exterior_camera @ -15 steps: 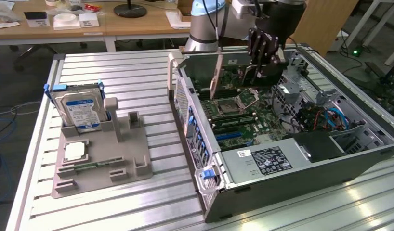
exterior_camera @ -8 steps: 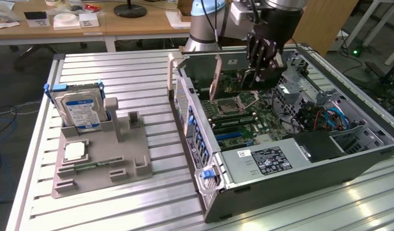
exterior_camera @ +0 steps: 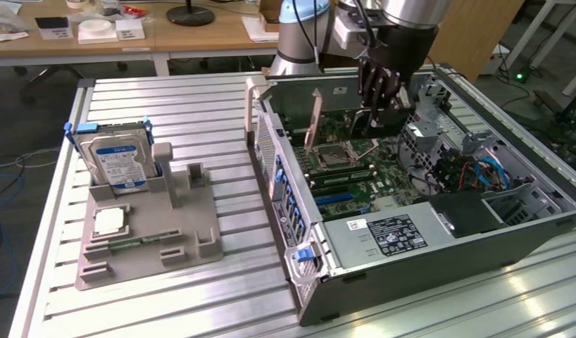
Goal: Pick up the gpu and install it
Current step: 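Insert the gpu into the slot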
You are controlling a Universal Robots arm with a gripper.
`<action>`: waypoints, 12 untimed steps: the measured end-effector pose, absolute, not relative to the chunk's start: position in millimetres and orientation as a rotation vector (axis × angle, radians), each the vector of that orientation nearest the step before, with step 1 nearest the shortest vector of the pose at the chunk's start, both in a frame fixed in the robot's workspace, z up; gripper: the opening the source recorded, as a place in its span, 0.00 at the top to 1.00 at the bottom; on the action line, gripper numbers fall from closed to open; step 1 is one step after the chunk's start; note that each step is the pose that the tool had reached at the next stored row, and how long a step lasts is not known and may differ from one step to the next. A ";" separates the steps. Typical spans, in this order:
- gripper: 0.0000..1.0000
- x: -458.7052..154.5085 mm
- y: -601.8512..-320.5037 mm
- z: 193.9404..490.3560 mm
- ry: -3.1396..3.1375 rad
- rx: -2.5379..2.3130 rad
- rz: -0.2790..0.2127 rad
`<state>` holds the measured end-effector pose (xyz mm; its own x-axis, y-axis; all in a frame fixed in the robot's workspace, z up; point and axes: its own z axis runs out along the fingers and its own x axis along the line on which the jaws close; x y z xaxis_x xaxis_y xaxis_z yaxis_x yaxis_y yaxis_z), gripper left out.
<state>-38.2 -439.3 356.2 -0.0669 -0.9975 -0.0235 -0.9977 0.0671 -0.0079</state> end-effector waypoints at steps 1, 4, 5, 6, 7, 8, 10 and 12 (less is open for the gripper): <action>0.72 -38.2 -441.0 355.8 2.278 -2.130 0.016; 0.72 -38.2 -442.6 354.9 2.279 -2.130 0.015; 0.72 -38.1 -442.6 354.5 2.280 -2.132 0.012; 0.72 -38.1 -442.7 353.4 2.281 -2.133 0.009; 0.72 -38.1 -442.7 351.7 2.282 -2.134 0.007; 0.72 -38.1 -442.7 350.2 2.282 -2.134 0.006; 0.72 -38.1 -442.7 347.1 2.282 -2.134 0.006; 0.72 -38.1 -442.7 343.7 2.282 -2.134 0.006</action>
